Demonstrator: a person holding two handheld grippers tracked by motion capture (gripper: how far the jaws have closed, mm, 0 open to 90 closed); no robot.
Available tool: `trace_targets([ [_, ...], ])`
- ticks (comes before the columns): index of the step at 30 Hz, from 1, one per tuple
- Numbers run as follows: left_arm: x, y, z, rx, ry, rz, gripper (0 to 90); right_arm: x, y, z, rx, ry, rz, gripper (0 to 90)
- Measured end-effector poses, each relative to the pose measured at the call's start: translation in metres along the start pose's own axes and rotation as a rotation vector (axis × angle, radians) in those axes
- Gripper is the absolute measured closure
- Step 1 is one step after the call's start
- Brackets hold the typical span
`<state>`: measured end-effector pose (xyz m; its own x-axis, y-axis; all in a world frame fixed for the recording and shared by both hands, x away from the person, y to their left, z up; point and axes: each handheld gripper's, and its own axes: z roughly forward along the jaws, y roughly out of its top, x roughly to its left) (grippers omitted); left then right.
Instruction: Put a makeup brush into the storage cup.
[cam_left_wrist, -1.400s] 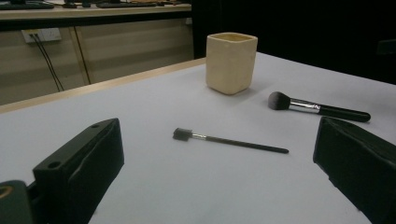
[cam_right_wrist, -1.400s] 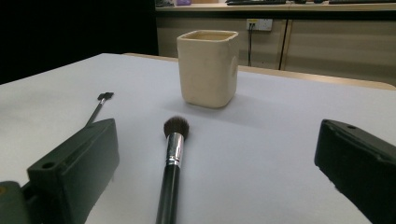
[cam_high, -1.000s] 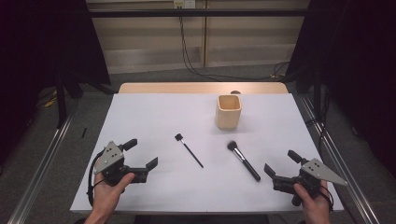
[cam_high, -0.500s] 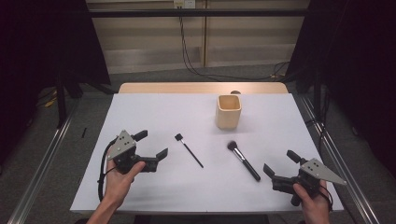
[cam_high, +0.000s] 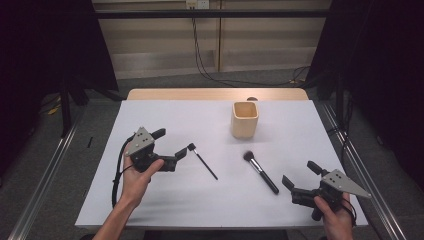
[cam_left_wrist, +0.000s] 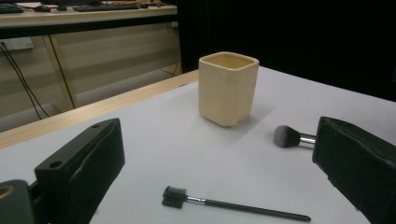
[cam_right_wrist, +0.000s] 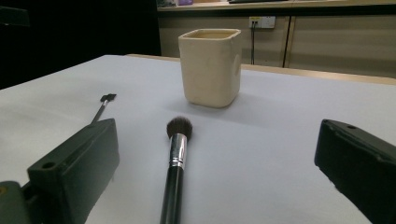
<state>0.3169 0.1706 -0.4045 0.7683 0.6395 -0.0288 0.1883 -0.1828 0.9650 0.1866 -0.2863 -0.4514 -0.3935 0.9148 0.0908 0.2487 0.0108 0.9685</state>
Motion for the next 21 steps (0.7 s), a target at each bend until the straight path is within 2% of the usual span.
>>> trace_targets([
  [4,0.001,0.001,0.009,0.014,-0.024,0.011,2.2,0.001,0.000,0.000,0.002,0.001,0.001,0.0],
  [9,0.007,0.000,0.019,0.016,-0.023,-0.008,2.3,0.001,0.000,0.000,0.004,0.004,-0.002,0.0],
  [14,0.009,0.005,0.029,0.030,-0.024,0.013,2.3,0.000,0.000,0.001,0.009,0.003,-0.001,0.0],
  [15,0.010,0.007,0.034,0.032,-0.039,0.016,2.3,0.000,0.000,0.000,0.008,0.005,-0.003,0.0],
  [21,0.012,0.007,0.045,0.055,-0.049,0.008,2.3,0.000,-0.001,0.001,0.012,0.007,-0.001,0.0],
])
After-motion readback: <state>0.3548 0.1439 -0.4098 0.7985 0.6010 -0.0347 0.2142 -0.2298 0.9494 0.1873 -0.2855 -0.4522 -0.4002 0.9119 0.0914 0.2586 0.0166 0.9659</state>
